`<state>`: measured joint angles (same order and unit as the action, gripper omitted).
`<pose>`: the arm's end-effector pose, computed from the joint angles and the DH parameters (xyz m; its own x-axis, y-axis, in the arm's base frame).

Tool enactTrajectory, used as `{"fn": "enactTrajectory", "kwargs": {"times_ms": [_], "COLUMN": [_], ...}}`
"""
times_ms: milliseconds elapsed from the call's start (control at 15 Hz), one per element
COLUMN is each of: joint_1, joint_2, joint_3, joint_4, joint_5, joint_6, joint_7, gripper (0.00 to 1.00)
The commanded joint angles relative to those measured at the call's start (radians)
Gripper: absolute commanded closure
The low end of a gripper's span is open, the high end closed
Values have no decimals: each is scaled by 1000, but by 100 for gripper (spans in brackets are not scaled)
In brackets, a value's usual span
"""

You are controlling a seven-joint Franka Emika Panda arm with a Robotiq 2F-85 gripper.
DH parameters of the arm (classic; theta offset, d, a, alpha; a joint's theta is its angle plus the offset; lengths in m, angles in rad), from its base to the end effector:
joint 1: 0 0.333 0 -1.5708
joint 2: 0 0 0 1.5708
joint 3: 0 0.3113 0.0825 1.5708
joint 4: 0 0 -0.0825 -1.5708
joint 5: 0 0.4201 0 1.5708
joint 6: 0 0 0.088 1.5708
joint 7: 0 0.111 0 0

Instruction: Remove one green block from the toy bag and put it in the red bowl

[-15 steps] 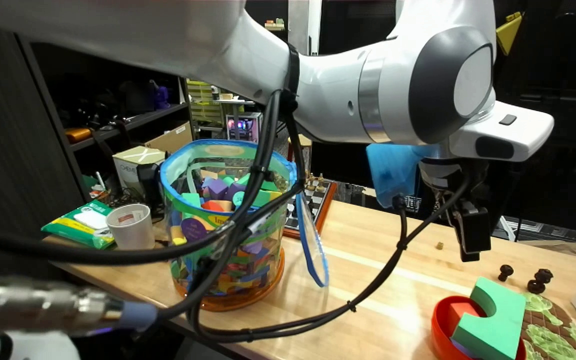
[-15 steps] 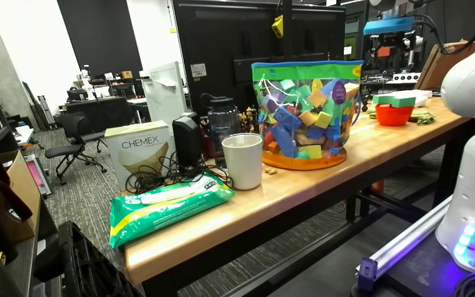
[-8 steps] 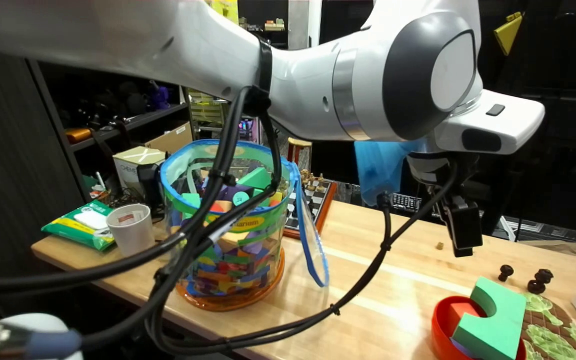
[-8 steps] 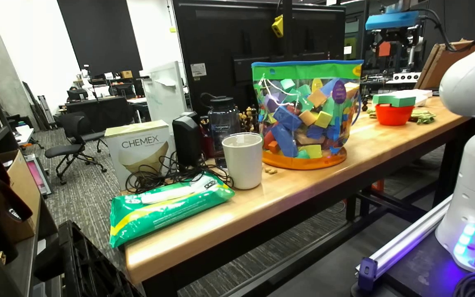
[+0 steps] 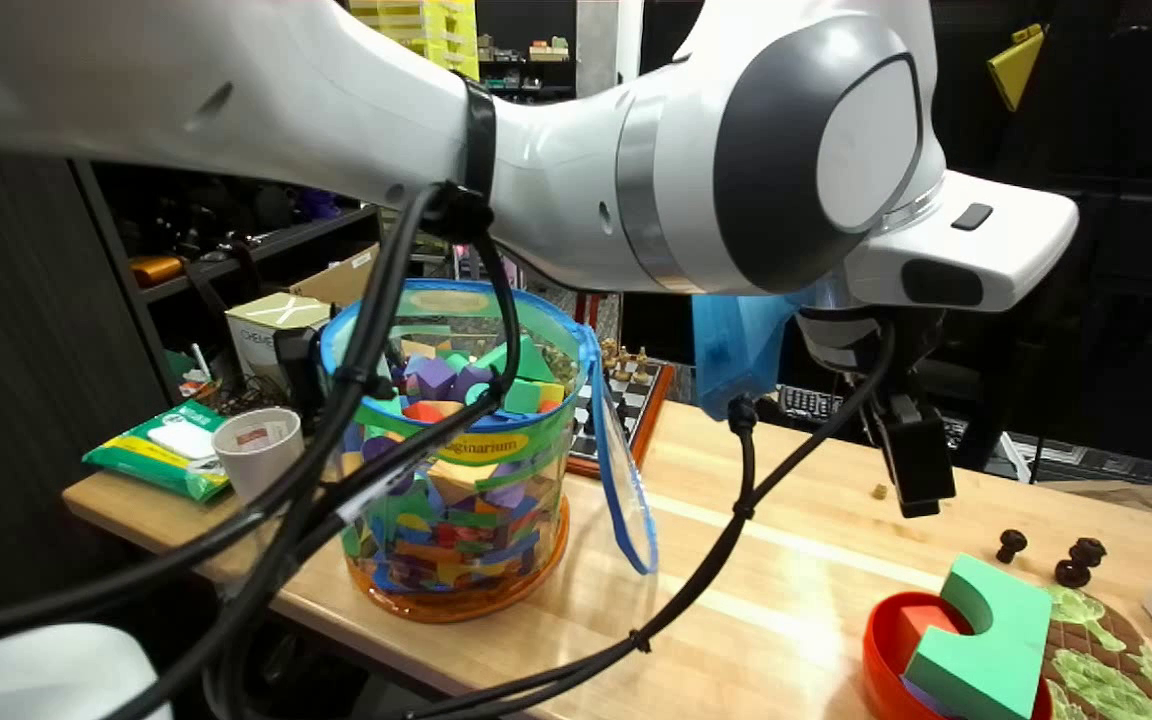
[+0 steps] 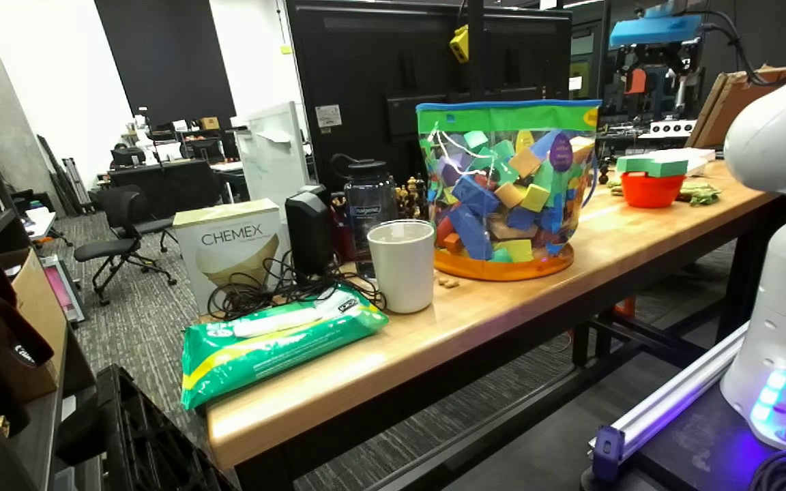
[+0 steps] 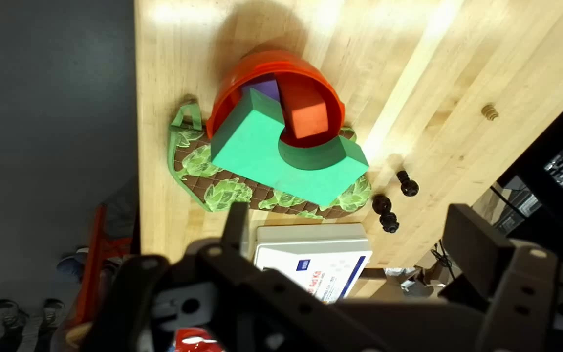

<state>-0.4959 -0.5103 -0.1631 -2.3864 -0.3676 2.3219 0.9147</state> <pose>0.3668 -0.3015 0.5326 0.1320 -0.8801 0.4562 -0.9621 -0.2245 -0.1548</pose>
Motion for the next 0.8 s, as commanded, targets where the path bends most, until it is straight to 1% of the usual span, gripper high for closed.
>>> {"fn": "enactTrajectory", "kwargs": {"times_ms": [0, 200, 267, 733], "joint_1": [-33, -45, -29, -30], "joint_2": [-74, -103, -51, -45], "joint_3": [31, 46, 29, 30], "joint_4": [-63, -87, -43, -46], "joint_5": [-35, -36, -5, -5], "joint_6": [32, 42, 21, 22], "joint_7": [31, 38, 5, 6], "gripper": [0, 0, 0, 0]}}
